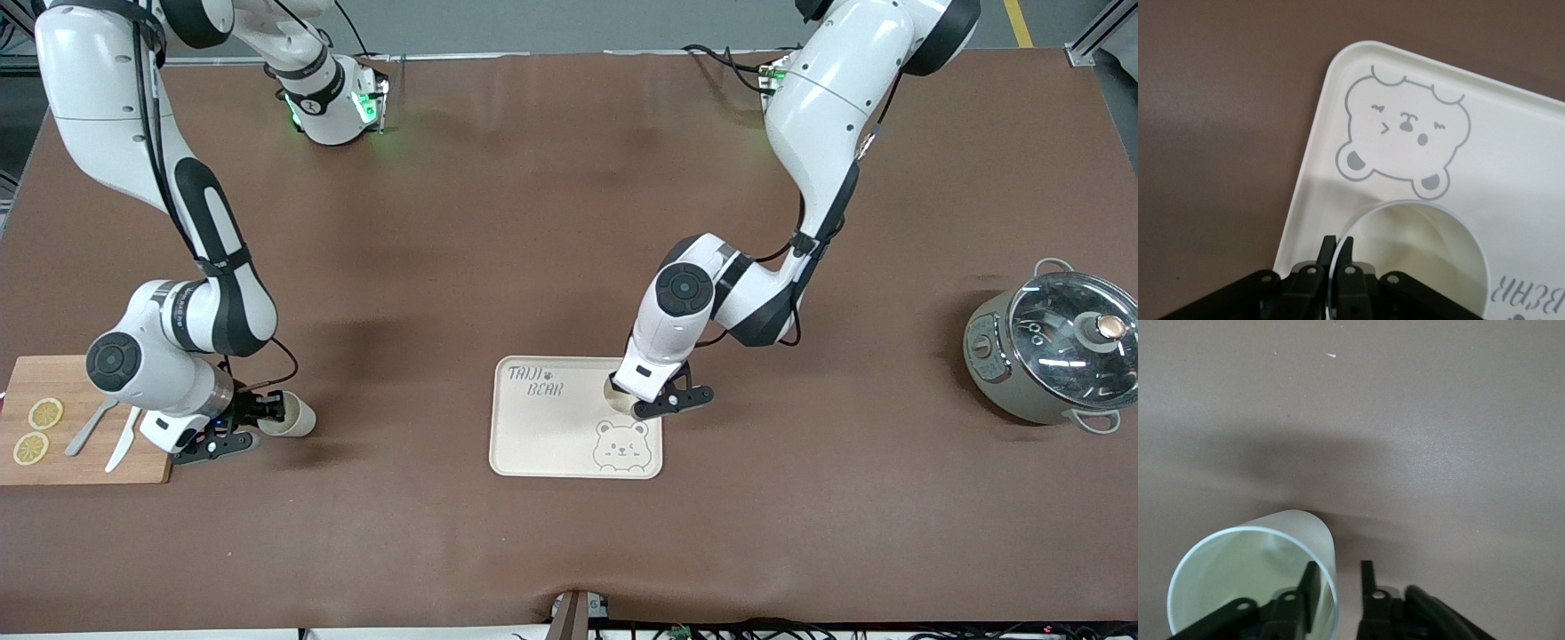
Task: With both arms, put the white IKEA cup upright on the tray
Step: 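Lower the cup onto the tray while the right gripper lifts its cup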
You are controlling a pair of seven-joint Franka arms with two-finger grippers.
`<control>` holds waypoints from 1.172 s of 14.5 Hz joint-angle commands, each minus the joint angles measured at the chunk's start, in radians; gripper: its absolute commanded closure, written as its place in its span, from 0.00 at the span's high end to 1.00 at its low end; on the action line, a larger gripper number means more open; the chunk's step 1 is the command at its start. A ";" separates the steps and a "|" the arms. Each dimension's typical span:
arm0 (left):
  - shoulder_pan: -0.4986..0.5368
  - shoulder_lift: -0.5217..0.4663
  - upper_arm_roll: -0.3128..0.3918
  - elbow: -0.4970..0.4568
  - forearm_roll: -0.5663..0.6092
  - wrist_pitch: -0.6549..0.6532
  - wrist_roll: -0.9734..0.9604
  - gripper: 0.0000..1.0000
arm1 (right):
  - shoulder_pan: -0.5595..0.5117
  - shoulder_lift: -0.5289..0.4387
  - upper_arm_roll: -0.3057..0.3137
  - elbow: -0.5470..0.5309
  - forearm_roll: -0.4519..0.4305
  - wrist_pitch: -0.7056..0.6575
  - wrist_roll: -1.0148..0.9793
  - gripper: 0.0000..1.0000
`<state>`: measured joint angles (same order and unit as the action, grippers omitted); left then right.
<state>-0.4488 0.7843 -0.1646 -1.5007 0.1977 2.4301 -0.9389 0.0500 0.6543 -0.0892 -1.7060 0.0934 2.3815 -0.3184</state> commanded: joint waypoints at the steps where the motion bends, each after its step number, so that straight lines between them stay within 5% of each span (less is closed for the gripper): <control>1: -0.011 0.009 0.014 0.017 0.034 0.009 -0.021 0.00 | 0.004 -0.010 -0.001 -0.012 0.012 0.004 -0.014 0.06; 7: -0.013 0.019 0.016 0.017 0.048 0.010 -0.021 0.00 | 0.005 -0.010 -0.001 -0.006 0.012 0.001 -0.011 0.00; 9: -0.013 0.021 0.016 0.017 0.078 0.010 -0.020 1.00 | 0.005 -0.010 -0.001 0.002 0.012 -0.001 -0.005 0.00; 17: -0.011 -0.002 0.014 0.023 0.097 0.000 -0.096 1.00 | 0.021 -0.016 0.000 0.107 0.127 -0.189 0.036 0.00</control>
<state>-0.4498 0.7941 -0.1603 -1.4888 0.2721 2.4367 -1.0055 0.0587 0.6503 -0.0862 -1.6337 0.1723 2.2636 -0.3108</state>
